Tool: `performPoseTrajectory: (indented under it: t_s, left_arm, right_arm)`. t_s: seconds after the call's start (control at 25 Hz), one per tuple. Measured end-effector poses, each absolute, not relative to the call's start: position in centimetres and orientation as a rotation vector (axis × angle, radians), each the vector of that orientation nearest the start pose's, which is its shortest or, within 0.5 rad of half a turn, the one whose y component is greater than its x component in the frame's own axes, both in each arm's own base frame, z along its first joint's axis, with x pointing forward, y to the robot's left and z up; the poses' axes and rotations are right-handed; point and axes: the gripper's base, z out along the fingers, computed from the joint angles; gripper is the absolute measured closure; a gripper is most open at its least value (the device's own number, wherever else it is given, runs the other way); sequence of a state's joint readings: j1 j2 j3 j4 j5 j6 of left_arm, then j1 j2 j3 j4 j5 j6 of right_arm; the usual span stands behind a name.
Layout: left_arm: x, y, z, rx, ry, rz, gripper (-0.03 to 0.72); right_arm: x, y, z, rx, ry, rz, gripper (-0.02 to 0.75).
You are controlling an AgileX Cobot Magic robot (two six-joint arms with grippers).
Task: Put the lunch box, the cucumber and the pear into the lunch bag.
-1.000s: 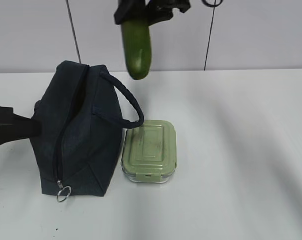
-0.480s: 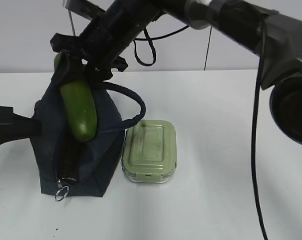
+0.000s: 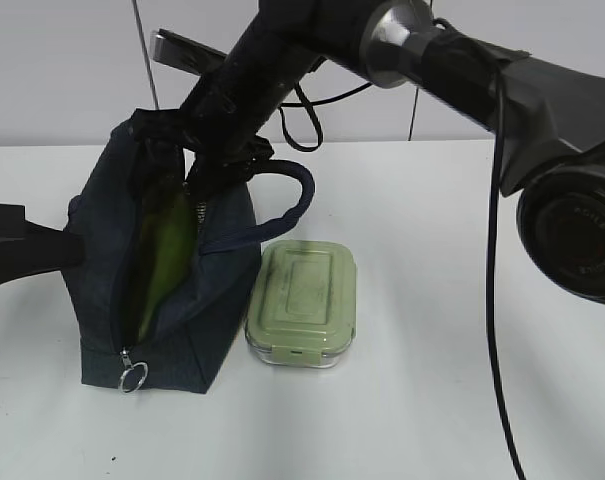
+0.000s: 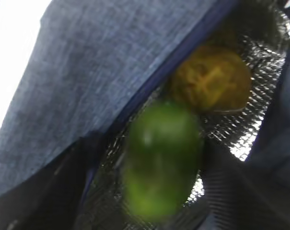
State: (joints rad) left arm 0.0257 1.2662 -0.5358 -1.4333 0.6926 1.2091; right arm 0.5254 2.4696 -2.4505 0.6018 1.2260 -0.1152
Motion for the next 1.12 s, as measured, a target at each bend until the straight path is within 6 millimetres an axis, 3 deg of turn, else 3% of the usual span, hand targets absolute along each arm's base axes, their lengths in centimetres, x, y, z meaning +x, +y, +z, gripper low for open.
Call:
performPoseTrajectory:
  t_s: [0.16,0.44,0.68,0.8,0.96,1.12]
  left_arm:
    - [21.8,-5.2,22.3,0.111,2.267,-0.878,0.701]
    - [21.8,-5.3,22.3,0.112,2.266,-0.881,0.701]
    - [21.8,-5.3,22.3,0.112,2.266,-0.881,0.701]
    - [21.8,-5.3,22.3,0.112,2.266,-0.881,0.701]
    - [21.8,-5.3,22.3,0.110,2.265,-0.883,0.701]
    - [21.8,-5.3,22.3,0.105,2.263,-0.886,0.701]
  right_arm:
    - [43.6,30.4,25.9,-0.771,2.550,0.876,0.132]
    - [43.4,28.1,33.5,-0.745,2.340,0.655,0.168]
    - [43.7,24.6,36.8,-0.655,2.296,0.626,0.174]
    - [44.2,21.9,38.3,-0.581,2.285,0.610,0.174]
    - [45.1,17.8,39.1,-0.468,2.306,0.663,0.174]
    - [46.6,13.6,37.0,-0.336,2.394,0.784,0.174]
